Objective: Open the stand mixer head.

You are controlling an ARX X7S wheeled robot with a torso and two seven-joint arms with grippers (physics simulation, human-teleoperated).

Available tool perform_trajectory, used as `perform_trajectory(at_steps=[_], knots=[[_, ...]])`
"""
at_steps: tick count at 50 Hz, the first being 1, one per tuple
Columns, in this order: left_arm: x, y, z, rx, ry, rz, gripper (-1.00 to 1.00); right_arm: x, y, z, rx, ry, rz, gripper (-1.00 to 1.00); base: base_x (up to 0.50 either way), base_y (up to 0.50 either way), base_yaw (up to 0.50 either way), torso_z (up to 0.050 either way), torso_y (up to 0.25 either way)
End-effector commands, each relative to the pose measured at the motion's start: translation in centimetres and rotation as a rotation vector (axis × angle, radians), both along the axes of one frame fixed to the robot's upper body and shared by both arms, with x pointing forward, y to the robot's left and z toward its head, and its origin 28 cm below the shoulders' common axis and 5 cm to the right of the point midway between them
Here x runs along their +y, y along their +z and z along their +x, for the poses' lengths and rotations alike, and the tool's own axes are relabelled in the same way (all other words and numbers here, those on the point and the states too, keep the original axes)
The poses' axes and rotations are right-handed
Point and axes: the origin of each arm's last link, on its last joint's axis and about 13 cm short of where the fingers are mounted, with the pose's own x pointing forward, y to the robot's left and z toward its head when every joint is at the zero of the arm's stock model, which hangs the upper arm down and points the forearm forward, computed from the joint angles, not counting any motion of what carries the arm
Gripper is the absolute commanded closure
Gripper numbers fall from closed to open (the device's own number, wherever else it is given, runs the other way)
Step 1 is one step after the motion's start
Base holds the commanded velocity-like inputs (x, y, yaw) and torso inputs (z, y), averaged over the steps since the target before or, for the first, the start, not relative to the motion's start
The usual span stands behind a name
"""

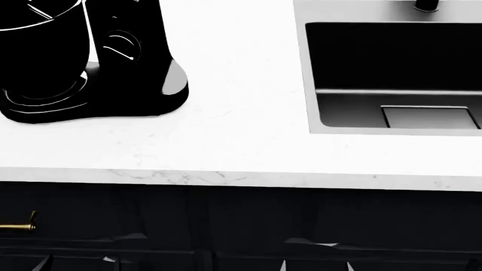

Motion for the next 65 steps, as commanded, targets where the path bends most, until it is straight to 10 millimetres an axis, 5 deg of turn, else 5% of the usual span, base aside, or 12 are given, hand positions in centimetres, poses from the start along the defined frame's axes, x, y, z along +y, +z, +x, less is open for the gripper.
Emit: perform_trajectory(at_steps=[1,19,26,65], knots=[[-0.2,-0.2,-0.1,0.005,-0.011,-0.001,-1.00,0.1,-0.4,-0.1,0.005,0.005,-0.018,-1.00,0.00,0.00,0.00,0.000,0.000],[0.0,-0.7,0.2,0.071,0.010,0.026,-1.00,-0.2,-0.8,-0.1,0.016,0.000,-0.012,-1.00,0.00,0.00,0.00,0.000,0.000],[0.2,-0.5,0.0,-0.063,-0.019,0.015,-1.00,-0.1,-0.8,-0.1,-0.007,0.008,-0.057,-1.00,0.00,0.00,0.00,0.000,0.000],[0.2,-0.6,0.1,0.001,-0.035,0.047,-1.00,-0.3,-1.4,0.1,0.037,0.024,-0.028,-1.00,0.00,0.44,0.00,0.000,0.000]])
